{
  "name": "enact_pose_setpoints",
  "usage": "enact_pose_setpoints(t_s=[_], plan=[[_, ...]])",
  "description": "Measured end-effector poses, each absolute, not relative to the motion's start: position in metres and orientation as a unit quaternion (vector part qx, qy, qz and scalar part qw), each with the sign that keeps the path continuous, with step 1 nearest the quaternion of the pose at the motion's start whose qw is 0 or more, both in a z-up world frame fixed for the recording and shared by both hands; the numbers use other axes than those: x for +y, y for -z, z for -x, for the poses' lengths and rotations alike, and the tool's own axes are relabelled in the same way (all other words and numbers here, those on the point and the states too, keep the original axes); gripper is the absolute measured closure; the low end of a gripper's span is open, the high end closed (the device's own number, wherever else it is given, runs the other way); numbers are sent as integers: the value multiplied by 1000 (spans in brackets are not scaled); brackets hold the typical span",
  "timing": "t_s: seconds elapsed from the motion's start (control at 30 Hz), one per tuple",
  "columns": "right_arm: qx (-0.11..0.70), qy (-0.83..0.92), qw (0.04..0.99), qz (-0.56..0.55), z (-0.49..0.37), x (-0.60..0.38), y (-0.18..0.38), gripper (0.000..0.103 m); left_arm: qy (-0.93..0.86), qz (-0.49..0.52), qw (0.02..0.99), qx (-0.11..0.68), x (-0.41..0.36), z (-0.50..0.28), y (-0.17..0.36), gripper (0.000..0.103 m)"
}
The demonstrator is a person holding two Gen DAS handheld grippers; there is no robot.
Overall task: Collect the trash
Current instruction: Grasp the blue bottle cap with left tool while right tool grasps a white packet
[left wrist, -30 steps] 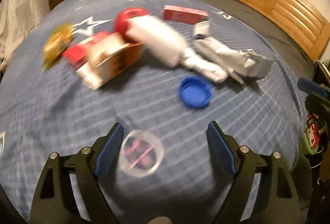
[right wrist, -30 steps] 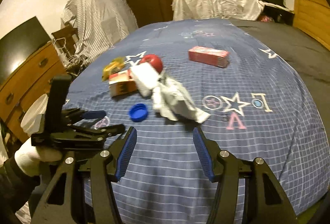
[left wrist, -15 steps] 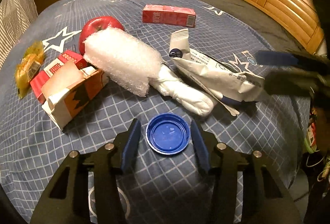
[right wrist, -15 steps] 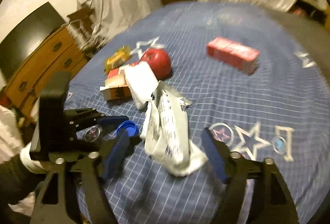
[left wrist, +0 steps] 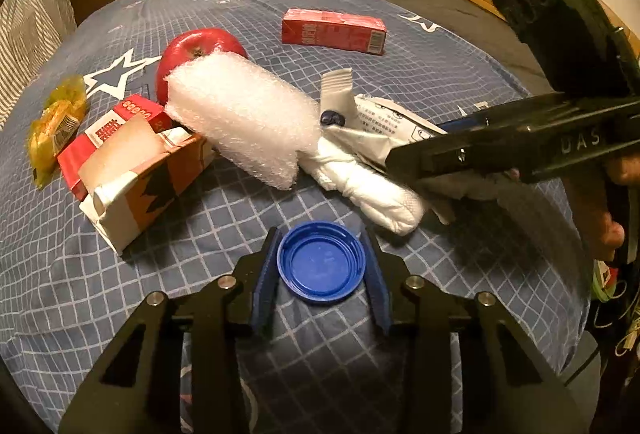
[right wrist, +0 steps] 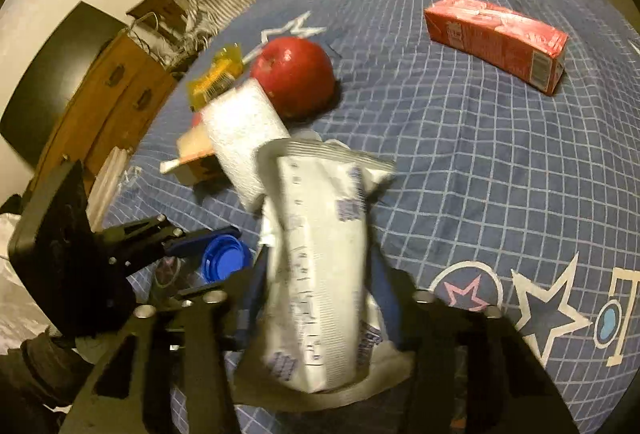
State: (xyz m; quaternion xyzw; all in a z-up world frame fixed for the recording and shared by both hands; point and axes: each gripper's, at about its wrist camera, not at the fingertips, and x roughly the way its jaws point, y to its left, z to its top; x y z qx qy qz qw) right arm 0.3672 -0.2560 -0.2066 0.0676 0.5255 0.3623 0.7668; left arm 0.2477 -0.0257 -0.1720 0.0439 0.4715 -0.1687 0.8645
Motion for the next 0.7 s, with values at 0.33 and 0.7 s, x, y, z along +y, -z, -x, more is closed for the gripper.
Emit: enact_pose_setpoints(t_s=[0.33,0.7], plan=[[403,-304,859,-79,-292,-290,168,70,131,-29,888,439,-8,-218,159,65],[269,-229,935,-34,-195,-271,109,70,57,-2,942,331,26,-156,76,65]])
